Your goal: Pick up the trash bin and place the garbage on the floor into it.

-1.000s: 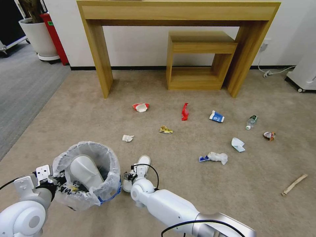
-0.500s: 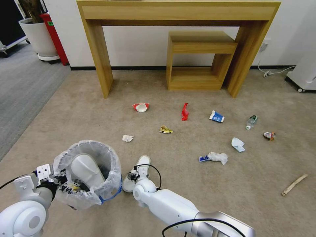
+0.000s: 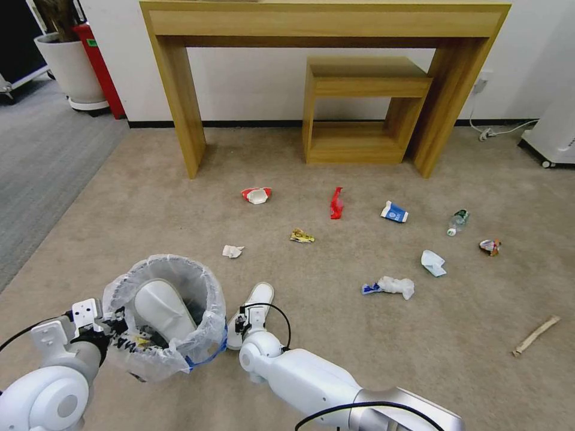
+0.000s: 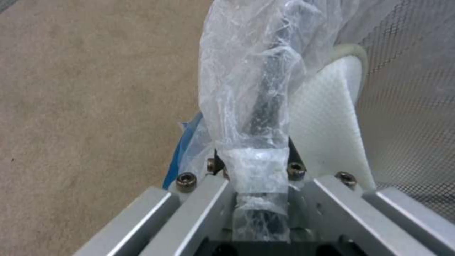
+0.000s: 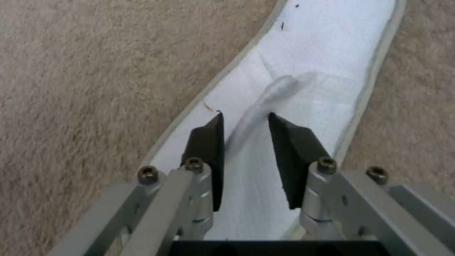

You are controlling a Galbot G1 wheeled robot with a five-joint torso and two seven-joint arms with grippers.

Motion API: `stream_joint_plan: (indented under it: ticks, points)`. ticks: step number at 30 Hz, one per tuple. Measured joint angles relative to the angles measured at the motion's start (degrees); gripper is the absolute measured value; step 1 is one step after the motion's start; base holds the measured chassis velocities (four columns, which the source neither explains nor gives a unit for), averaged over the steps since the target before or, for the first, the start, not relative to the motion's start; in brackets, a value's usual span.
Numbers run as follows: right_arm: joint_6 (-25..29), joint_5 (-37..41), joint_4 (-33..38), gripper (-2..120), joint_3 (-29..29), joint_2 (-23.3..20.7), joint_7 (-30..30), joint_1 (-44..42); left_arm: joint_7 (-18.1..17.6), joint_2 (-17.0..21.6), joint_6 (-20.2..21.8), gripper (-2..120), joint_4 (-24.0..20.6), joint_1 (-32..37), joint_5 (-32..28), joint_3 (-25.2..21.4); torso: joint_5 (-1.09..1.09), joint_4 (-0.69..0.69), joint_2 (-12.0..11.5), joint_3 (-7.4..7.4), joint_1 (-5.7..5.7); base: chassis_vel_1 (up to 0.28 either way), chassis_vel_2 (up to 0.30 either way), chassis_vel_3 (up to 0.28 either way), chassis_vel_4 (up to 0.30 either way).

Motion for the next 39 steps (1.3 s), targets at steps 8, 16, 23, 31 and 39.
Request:
stream_joint_plan:
  ticks: [8, 16, 23, 31, 39]
  points:
    - [0.33, -0.63, -0.5, 0, -0.08, -0.01, -0.67, -0.2, 0.22, -0.25, -0.35, 1, 0.33, -0.13, 0.52, 0.39, 0.0, 0.0, 0.0, 0.0, 0.0, 0.0, 0.0, 0.0, 0.0]
    - [0.87, -1.15, 1.38, 0, -0.01, -2.23, -1.94, -0.4, 0.26, -0.16, -0.56, 1, 0.95, -0.37, 0.56, 0.47, 0.0, 0.0, 0.0, 0.0, 0.0, 0.0, 0.0, 0.0, 0.0]
    - [1.7, -1.26, 12.07, 0, 2.52, -9.55, -2.87, -1.45, 0.29, 0.11, -0.57, 1, 1.47, -0.6, 0.56, 0.39, 0.01, 0.0, 0.0, 0.0, 0.0, 0.0, 0.0, 0.0, 0.0]
    - [5.22, -3.29, 32.01, 0, 9.19, -20.79, -7.59, -2.64, 0.12, -0.08, -0.36, 1, 1.07, -0.7, 0.5, 0.37, 0.02, 0.0, 0.0, 0.0, 0.0, 0.0, 0.0, 0.0, 0.0]
    - [9.93, -4.44, 47.71, 0, 10.76, -32.37, -15.07, 0.41, -0.02, -0.92, -0.15, 1, -0.25, -0.68, 0.82, 0.82, 0.02, -0.01, 0.0, 0.0, 0.0, 0.0, 0.0, 0.0, 0.0]
